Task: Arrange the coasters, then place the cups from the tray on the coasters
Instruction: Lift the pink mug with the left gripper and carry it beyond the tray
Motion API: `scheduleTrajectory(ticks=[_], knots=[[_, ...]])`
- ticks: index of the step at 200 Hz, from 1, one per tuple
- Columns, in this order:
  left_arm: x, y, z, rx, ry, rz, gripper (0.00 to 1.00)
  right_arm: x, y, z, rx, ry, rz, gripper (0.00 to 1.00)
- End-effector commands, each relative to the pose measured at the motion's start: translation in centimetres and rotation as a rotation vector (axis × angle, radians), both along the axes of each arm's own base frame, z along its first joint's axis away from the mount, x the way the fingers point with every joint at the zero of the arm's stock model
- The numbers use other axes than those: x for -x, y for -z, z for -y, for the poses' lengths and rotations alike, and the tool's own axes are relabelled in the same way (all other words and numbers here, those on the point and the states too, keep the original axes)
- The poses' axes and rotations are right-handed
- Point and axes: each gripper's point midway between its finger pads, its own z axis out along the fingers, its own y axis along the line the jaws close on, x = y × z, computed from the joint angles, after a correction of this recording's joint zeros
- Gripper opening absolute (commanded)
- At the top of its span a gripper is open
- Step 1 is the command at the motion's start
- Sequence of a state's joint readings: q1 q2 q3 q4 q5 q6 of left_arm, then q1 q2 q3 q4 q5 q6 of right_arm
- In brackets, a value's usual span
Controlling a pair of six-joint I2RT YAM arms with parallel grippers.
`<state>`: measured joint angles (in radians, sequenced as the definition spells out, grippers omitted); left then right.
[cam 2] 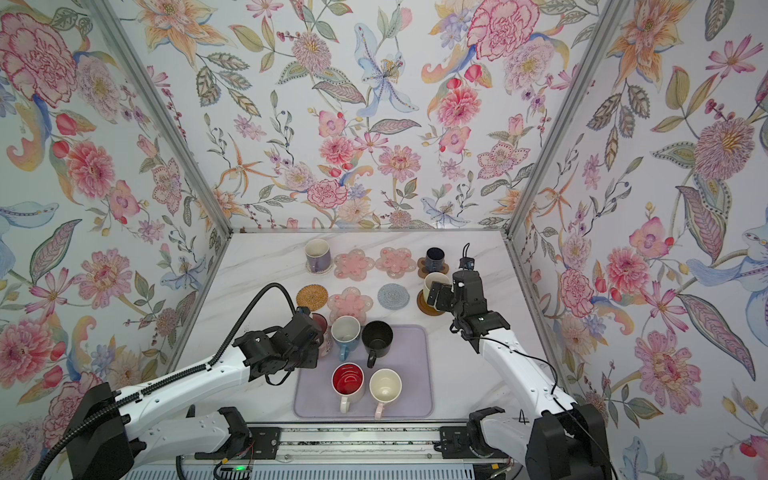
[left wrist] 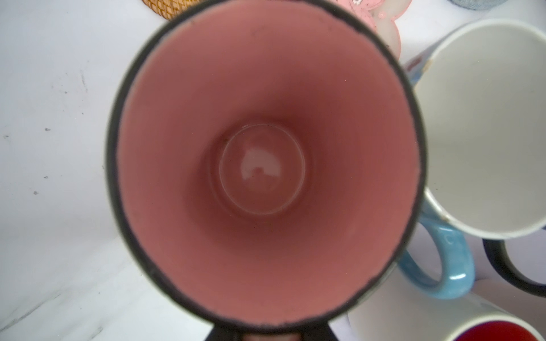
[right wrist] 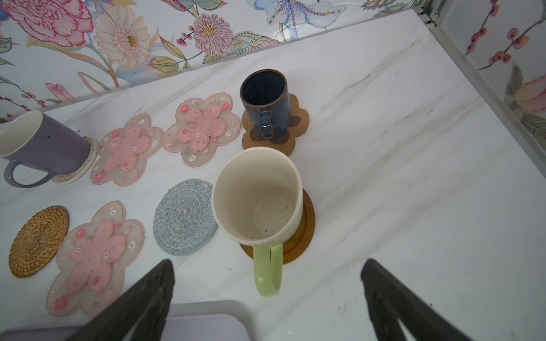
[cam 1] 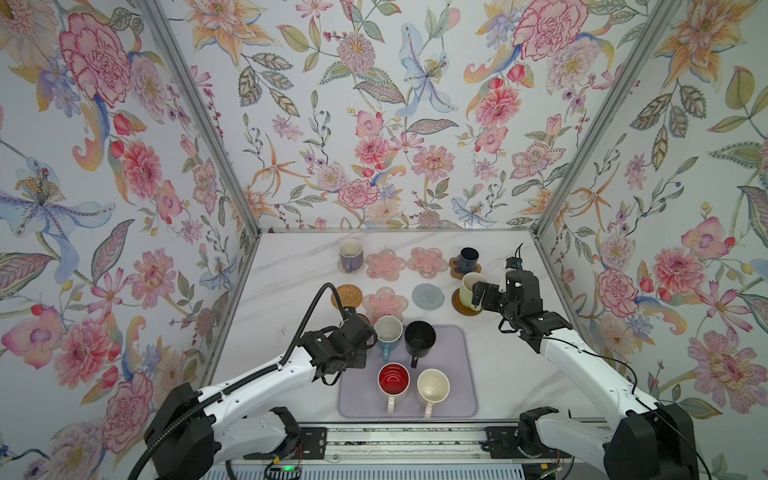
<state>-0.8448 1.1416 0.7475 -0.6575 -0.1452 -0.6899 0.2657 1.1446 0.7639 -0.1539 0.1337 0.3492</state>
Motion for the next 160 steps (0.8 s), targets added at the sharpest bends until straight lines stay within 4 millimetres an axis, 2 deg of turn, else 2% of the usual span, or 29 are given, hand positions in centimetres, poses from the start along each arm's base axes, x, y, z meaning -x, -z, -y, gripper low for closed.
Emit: scheduleTrajectory(ticks=[1, 44, 75, 133, 160], knots=[[-1.2, -3.6, -1.2, -0.002, -0.054, 0.128, 0.00, 0.1, 0.1, 0.0, -0.012, -0.002, 0.002, 0.99], [-1.8, -7.2, -3.6, -0.052, -0.081, 0.222, 0.00, 0.2, -0.4, 0.3, -0.005, 0.006, 0.019, 0.99], [-2.8, -8.4, -4.6, -0.075, -0.089, 0.258, 0.00, 0.1, -0.6, 0.4, -0.008, 0.008, 0.022, 0.99], [-7.5, -10.3, -5.0, -0.016, -0.096, 0.329, 0.00, 0.6, -1.2, 0.5, -0.005, 0.003, 0.027, 0.99], [-9.8, -10.1, -4.8, -0.021, -0.080, 0.336, 0.00, 1.0, -1.4, 0.9, 0.006, 0.014, 0.035, 0.99]])
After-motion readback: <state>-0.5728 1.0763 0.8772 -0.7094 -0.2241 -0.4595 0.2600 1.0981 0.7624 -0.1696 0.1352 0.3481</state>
